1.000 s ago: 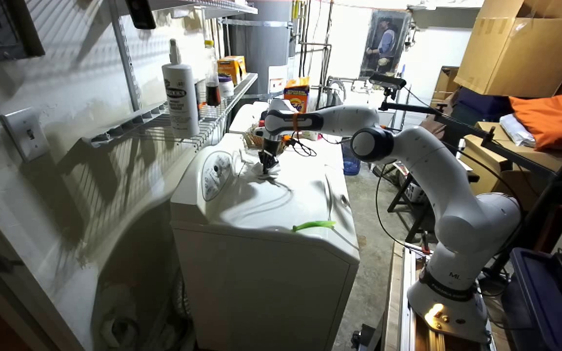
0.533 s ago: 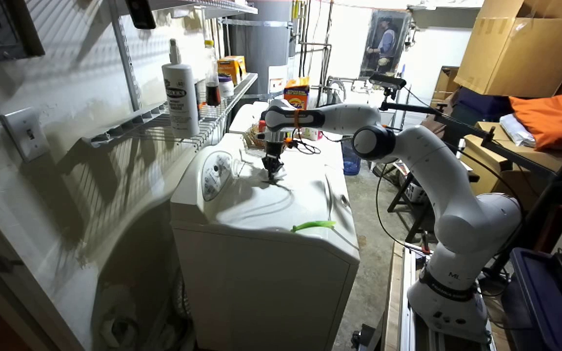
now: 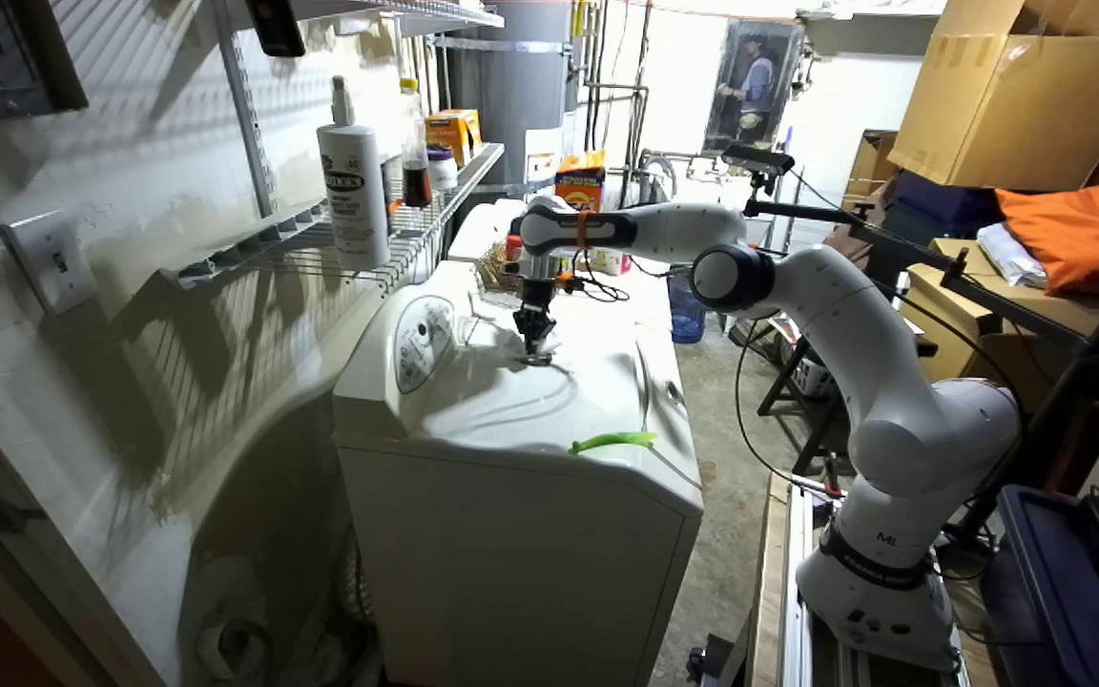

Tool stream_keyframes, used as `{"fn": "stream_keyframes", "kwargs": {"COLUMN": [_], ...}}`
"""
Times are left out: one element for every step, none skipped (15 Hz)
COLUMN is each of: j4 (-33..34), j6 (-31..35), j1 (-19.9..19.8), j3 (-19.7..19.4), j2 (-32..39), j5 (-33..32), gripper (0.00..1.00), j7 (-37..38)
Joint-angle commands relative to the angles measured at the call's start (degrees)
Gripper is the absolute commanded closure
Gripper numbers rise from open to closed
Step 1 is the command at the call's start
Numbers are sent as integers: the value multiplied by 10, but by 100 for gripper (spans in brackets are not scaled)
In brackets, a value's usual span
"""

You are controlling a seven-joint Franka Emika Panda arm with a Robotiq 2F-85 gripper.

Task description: Use the paper towel to wipe the dirt on top of the washer

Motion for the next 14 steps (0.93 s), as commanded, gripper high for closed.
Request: {"fn": "stream_keyframes", "kwargs": {"j4": [-50, -63, -79, -98, -119, -139, -162, -182, -203, -223, -243, -263, -285, -302], "j6": [113, 146, 176, 204, 226, 248, 268, 294, 325, 357, 379, 403, 423, 435], "j1": [-5, -5, -7, -10, -14, -17, -22, -27, -31, -34, -38, -41, -45, -46], "j3": [1, -2, -2, -4, -4, -5, -7, -9, -13, -20, -27, -34, -40, -48], "j2": [-24, -29, -37, -46, -57, -67, -80, -91, -102, -112, -125, -136, -148, -159], "j5": [-11, -13, -12, -10, -5, -4, -1, -2, -6, -9, -10, -12, -11, -12], "gripper": [99, 99, 99, 99, 99, 99, 99, 99, 99, 99, 99, 99, 99, 99], "j7": [-7, -1, 5, 15, 29, 38, 54, 65, 77, 92, 104, 116, 125, 137]}}
